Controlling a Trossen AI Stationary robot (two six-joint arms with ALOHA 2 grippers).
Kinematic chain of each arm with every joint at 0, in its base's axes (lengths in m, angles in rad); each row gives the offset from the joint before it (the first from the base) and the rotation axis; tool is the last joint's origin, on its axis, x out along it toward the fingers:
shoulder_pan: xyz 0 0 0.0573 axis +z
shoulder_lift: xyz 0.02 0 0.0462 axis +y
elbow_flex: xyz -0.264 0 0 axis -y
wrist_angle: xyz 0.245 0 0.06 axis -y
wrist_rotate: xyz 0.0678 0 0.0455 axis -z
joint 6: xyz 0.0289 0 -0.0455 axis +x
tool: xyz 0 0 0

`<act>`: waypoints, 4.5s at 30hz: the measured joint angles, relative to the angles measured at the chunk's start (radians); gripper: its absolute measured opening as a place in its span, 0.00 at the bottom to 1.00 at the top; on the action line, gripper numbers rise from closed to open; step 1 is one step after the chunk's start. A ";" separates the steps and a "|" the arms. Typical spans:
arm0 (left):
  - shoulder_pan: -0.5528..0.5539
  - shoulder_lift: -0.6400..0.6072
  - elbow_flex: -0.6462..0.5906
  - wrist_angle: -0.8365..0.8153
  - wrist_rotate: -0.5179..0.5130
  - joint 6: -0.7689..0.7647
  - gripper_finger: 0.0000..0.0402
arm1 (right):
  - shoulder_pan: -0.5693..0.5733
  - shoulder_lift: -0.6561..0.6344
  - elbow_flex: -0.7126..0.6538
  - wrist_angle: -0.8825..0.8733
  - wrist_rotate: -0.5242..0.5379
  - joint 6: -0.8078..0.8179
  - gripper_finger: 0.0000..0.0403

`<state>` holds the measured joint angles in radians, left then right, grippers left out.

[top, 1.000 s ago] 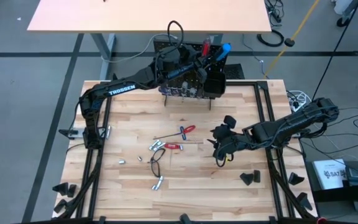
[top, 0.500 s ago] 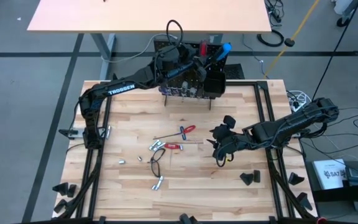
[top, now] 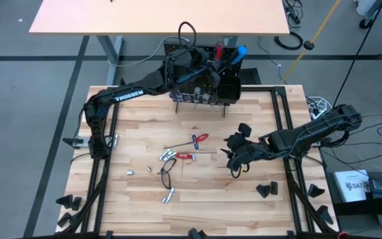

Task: Hang tools onto peg board
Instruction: Hang the red screwdriver onto the peg board, then hang the blue pick tool onto the peg board

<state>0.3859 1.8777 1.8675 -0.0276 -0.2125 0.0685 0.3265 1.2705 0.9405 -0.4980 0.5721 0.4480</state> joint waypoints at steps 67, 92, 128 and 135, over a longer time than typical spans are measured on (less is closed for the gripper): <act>-0.232 -0.180 -1.149 0.296 0.228 -0.040 0.51 | -0.138 0.301 0.000 0.269 -0.125 0.031 0.46; -0.260 0.006 -1.141 0.339 0.200 -0.026 0.06 | -0.138 0.301 0.000 0.226 -0.097 0.030 0.46; -0.301 -0.290 -1.154 -0.085 0.178 0.016 0.33 | -0.138 0.267 0.000 0.176 -0.101 0.064 0.46; -0.301 -0.273 -1.155 -0.008 0.177 -0.003 0.33 | -0.138 0.268 0.000 0.180 -0.102 0.064 0.46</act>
<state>0.0845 1.6049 0.7128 -0.0360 -0.0356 0.0652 0.1886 1.5383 0.9405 -0.3180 0.4702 0.5125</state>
